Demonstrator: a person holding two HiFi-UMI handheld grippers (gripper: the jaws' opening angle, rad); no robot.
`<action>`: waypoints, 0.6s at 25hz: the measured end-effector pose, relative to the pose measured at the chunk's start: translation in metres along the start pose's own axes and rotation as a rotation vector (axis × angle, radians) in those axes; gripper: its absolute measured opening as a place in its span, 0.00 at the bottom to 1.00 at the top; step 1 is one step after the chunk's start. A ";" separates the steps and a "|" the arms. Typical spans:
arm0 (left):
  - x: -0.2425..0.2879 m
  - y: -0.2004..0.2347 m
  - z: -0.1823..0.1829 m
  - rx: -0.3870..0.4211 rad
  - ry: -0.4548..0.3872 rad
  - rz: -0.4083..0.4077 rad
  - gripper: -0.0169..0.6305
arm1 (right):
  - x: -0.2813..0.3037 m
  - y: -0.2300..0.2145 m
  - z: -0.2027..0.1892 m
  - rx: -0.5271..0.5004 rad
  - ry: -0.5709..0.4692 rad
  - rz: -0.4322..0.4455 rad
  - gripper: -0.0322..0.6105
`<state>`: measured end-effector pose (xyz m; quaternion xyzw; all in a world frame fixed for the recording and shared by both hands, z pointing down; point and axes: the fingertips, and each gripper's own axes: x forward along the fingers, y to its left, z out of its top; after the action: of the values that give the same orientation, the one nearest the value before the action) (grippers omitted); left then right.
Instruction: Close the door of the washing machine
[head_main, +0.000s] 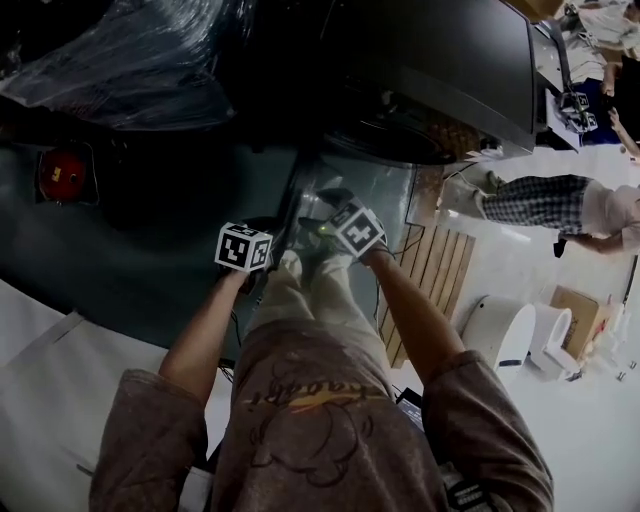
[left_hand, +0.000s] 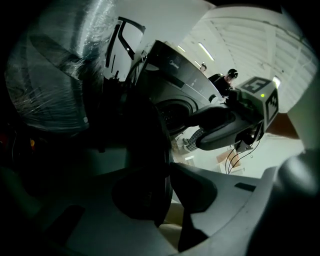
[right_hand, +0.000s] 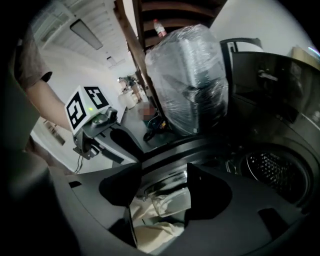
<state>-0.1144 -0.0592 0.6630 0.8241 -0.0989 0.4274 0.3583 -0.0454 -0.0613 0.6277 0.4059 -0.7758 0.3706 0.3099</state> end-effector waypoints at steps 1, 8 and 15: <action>0.002 -0.003 -0.001 0.000 0.004 0.001 0.15 | -0.005 0.000 -0.007 0.021 -0.012 -0.007 0.48; 0.014 -0.024 -0.003 0.027 0.035 -0.003 0.15 | -0.047 -0.008 -0.048 0.148 -0.133 -0.105 0.48; 0.030 -0.048 -0.003 0.051 0.074 -0.003 0.15 | -0.081 -0.021 -0.104 0.255 -0.162 -0.189 0.48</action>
<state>-0.0755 -0.0185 0.6630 0.8168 -0.0737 0.4593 0.3412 0.0300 0.0485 0.6270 0.5418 -0.7032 0.4013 0.2259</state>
